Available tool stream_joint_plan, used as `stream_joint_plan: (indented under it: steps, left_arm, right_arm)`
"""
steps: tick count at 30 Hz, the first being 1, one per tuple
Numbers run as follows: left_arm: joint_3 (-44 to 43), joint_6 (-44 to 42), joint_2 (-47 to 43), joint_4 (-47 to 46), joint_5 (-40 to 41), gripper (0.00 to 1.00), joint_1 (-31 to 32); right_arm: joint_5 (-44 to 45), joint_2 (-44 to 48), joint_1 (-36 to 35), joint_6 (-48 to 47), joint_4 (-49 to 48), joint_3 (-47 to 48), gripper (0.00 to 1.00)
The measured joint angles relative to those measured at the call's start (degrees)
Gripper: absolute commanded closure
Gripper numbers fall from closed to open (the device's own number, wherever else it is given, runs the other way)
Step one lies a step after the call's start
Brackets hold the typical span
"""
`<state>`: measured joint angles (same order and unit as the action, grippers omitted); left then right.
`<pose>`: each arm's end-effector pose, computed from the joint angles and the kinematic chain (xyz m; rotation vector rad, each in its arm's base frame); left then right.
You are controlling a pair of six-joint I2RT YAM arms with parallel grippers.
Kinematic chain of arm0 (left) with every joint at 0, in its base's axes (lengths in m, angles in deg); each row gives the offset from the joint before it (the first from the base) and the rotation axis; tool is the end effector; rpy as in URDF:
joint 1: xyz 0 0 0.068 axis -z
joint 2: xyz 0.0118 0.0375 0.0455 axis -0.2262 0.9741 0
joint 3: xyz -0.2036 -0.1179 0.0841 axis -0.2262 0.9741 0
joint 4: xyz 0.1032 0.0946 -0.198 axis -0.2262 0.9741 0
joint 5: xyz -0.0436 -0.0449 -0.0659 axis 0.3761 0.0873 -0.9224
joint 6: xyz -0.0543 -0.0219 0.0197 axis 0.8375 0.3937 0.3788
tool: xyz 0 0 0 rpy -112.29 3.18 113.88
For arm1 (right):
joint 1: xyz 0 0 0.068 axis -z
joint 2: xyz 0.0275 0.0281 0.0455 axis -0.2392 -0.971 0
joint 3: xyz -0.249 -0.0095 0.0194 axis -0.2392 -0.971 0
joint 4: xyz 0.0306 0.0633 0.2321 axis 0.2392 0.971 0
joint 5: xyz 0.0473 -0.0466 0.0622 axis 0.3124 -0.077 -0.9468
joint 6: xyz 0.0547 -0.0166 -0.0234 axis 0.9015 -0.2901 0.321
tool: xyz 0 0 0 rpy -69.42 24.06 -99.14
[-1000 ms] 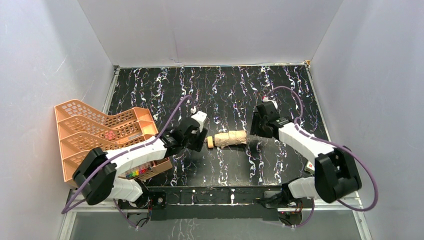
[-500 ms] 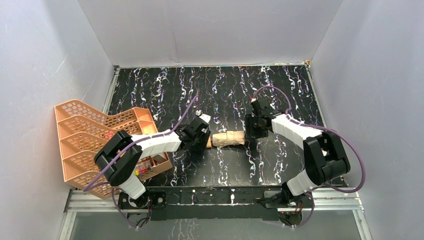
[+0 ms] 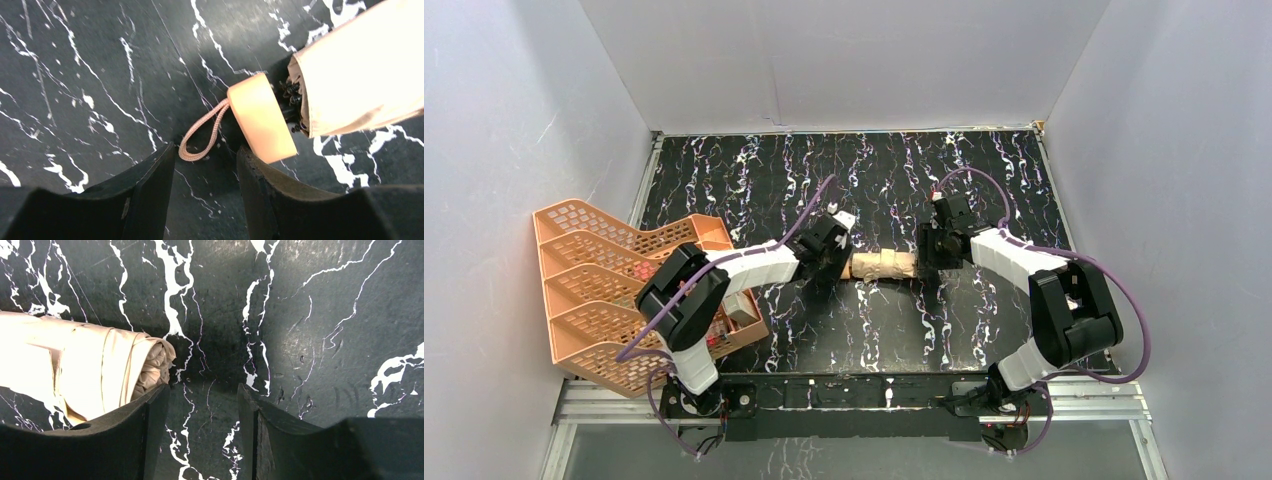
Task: Put away the umbrella
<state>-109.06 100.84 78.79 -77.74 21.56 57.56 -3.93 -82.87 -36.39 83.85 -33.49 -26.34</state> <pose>0.2499 -0.2337 0.1501 0.5987 2.3502 -0.2325 0.2675 0.1112 0.1623 -0.1024 2.5865 0.2695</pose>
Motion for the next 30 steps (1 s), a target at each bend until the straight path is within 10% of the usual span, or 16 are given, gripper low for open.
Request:
stream_joint_plan:
  steps: [13, 19, 22, 30]
  left_arm:
    - [-1.2, -1.8, -1.0, -1.2, -4.4, 0.44, -8.5]
    - [5.4, 2.6, -20.0, 1.8, -1.9, 0.30, -9.6]
    - [7.9, 6.0, -30.2, 2.8, 0.3, 0.02, -9.7]
    - [16.3, 11.7, -57.7, 7.7, 5.9, 0.02, -9.9]
  right_arm:
    - [7.9, 2.7, -2.4, 1.3, 0.4, 4.8, 0.33]
    - [7.5, 20.4, -2.3, 0.1, 1.7, 3.4, 0.29]
    - [2.4, 28.9, -2.2, -2.0, 1.2, 3.0, 0.23]
    - [-3.4, 39.4, -2.3, -6.3, 3.4, 3.0, 0.11]
